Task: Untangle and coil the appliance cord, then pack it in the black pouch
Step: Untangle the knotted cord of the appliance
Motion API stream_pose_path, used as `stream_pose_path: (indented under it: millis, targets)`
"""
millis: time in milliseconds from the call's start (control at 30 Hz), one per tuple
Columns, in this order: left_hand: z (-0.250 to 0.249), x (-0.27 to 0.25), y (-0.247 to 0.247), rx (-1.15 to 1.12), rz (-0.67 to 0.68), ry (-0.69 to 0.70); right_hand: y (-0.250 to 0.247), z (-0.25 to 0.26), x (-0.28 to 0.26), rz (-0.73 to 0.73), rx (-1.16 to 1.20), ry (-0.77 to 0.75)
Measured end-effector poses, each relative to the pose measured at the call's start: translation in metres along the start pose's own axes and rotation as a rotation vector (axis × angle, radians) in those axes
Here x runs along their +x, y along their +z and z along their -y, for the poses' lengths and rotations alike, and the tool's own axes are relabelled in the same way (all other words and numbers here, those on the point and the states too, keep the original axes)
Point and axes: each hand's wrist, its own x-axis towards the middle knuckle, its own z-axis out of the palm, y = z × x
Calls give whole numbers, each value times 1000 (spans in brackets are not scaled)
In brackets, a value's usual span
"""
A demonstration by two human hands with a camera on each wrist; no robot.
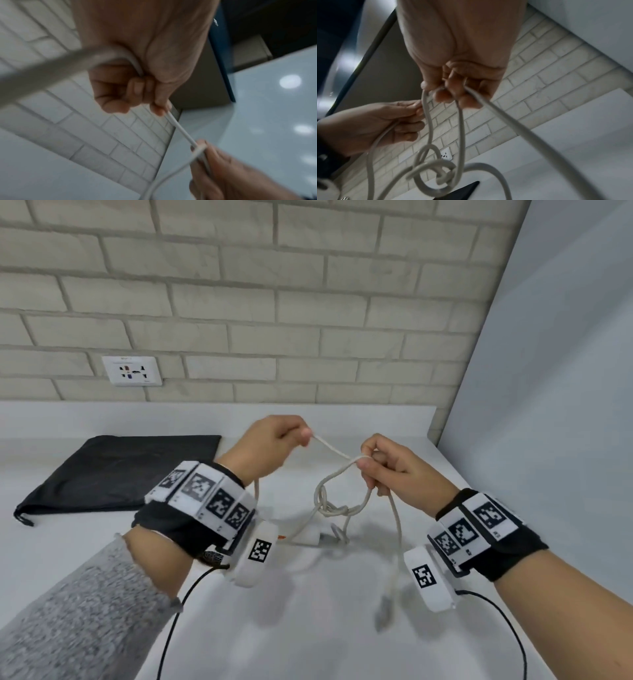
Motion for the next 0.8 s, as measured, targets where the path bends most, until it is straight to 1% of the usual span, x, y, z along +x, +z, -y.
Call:
stream_pose_path:
  millis: [67, 133, 167, 233, 300, 400, 467, 500, 533, 600, 633, 733, 800]
  targets:
    - [10, 0, -7, -325, -141, -94, -3, -7, -8, 20, 119, 60]
    - [24, 2, -16, -654, -271, -245, -2, -17, -15, 12, 192, 116]
    - [31, 2, -21, -784, -339, -323, -2, -21, -18, -2, 210, 143]
    - [44, 2, -30, -961, -467, -463, -3, -27, -20, -35, 224, 192]
    - [56, 0, -34, -1087, -568, -579, -8, -29, -20, -57, 240, 225]
    - [64, -3, -35, -1294, -684, -653, -10, -30, -17, -106, 221, 224]
    - [63, -6, -35, -1449, -729, -628, -8, -32, -12, -208, 187, 227]
    - [61, -7, -35, -1530, -733, -588, -8, -35, -10, -276, 115, 226]
    - [58, -7, -35, -1602, -728, -545, -8, -39, -9, -337, -5, 223]
    - [50, -7, -35, -1711, -711, -468, -10, -45, -9, -390, -246, 204]
    - [47, -5, -35, -1755, -704, -428, -10, -46, -10, -387, -285, 187]
    - [43, 1, -44, -1909, -736, -319, -10, -45, -19, -380, -182, 143]
    - [40, 6, -48, -1916, -734, -283, -11, -42, -23, -364, -81, 150]
